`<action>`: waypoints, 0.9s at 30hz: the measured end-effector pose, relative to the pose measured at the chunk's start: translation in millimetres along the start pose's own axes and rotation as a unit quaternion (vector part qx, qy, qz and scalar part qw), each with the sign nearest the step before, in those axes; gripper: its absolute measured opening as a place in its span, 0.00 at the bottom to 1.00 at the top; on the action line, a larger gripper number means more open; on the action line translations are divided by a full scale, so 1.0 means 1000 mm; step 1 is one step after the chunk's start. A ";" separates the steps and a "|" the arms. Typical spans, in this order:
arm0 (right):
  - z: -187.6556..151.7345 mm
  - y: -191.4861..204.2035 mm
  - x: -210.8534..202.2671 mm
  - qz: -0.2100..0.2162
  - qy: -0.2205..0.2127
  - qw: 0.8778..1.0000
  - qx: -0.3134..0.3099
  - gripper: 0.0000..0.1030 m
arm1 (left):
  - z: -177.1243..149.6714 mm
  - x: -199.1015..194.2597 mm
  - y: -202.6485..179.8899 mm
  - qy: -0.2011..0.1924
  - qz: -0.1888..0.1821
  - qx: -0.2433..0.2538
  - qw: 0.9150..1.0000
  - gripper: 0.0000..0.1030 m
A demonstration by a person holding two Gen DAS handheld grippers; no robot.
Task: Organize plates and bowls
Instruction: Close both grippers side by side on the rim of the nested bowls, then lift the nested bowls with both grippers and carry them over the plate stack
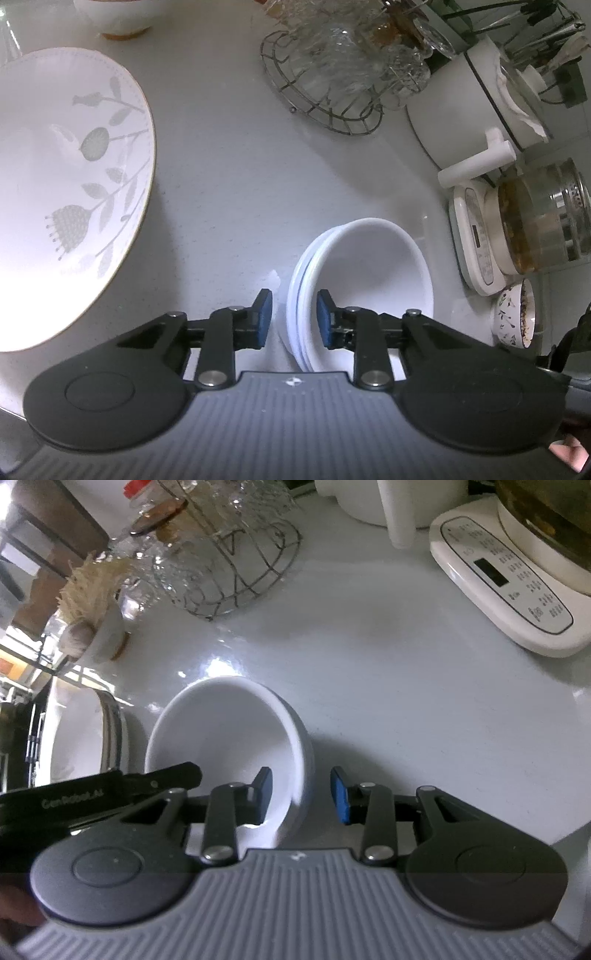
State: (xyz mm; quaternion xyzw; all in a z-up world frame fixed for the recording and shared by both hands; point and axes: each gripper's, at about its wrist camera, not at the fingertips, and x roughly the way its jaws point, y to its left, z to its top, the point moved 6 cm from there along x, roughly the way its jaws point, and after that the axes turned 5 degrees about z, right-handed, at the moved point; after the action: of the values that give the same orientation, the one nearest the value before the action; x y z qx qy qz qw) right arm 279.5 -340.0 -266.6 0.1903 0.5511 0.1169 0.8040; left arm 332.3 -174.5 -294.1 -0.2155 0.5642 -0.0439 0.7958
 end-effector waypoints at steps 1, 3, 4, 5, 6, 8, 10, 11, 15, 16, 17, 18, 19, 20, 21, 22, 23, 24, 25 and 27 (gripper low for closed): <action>0.000 -0.001 0.000 -0.001 0.002 1.000 0.002 0.32 | 0.000 0.000 0.000 0.000 -0.001 0.000 1.000 0.27; -0.001 -0.001 0.002 -0.002 0.006 1.000 0.005 0.31 | 0.001 0.001 0.000 0.000 0.000 0.001 1.000 0.24; -0.002 -0.001 0.003 -0.002 0.008 1.000 0.007 0.30 | 0.001 0.000 0.000 0.000 0.000 0.001 1.000 0.23; -0.002 0.000 0.004 -0.001 0.009 1.000 0.009 0.29 | 0.001 0.000 0.001 0.000 -0.001 0.001 1.000 0.22; -0.002 0.001 0.005 0.000 0.010 1.000 0.010 0.29 | 0.001 0.001 0.001 0.000 -0.002 0.000 1.000 0.22; -0.002 0.002 0.006 0.001 0.012 1.000 0.011 0.28 | 0.001 0.001 0.002 0.001 -0.004 0.001 1.000 0.21; -0.003 0.004 0.007 0.002 0.013 1.000 0.012 0.27 | 0.001 0.001 0.002 0.002 -0.006 0.002 1.000 0.21; -0.003 0.004 0.007 0.001 0.013 1.000 0.011 0.26 | 0.001 0.002 0.001 0.002 -0.006 0.003 1.000 0.20; -0.002 0.004 0.007 0.005 0.011 1.000 0.014 0.21 | 0.004 0.002 0.001 -0.001 -0.001 0.005 1.000 0.19; -0.002 0.004 0.006 0.010 0.009 1.000 0.016 0.21 | 0.004 0.000 0.001 -0.003 -0.001 0.008 1.000 0.19; -0.002 0.005 0.005 0.015 0.007 1.000 0.017 0.21 | 0.004 -0.001 0.001 -0.006 -0.001 0.010 1.000 0.19; -0.002 0.005 0.004 0.017 0.005 1.000 0.016 0.21 | 0.005 -0.004 0.000 -0.009 -0.003 0.013 1.000 0.19; -0.002 0.006 0.002 0.018 0.003 1.000 0.014 0.21 | 0.005 -0.006 0.000 -0.010 -0.003 0.016 1.000 0.19; -0.002 0.007 0.001 0.019 0.001 1.000 0.012 0.21 | 0.006 -0.008 -0.001 -0.012 -0.002 0.018 1.000 0.19; -0.002 0.009 -0.001 0.020 -0.001 1.000 0.010 0.21 | 0.006 -0.011 -0.002 -0.015 -0.002 0.022 1.000 0.19; -0.002 0.010 -0.002 0.020 -0.004 1.000 0.008 0.21 | 0.007 -0.014 -0.004 -0.018 -0.001 0.026 0.999 0.19; -0.002 0.011 -0.005 0.020 -0.007 1.000 0.007 0.21 | 0.007 -0.016 -0.005 -0.021 -0.001 0.029 0.999 0.19; -0.002 0.012 -0.007 0.020 -0.010 1.000 0.006 0.21 | 0.007 -0.019 -0.006 -0.023 -0.001 0.031 0.999 0.19; -0.002 0.013 -0.009 0.020 -0.013 1.000 0.006 0.21 | 0.006 -0.022 -0.008 -0.024 -0.001 0.034 0.999 0.19; -0.004 0.011 -0.018 0.022 -0.020 1.000 0.007 0.21 | 0.005 -0.026 -0.011 -0.027 -0.002 0.039 0.999 0.19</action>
State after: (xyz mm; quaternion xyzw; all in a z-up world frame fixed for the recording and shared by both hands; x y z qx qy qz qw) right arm 269.6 -336.4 -248.0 0.2101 0.5314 0.1273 0.8107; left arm 329.4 -174.6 -265.2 -0.1870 0.5399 -0.0618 0.8184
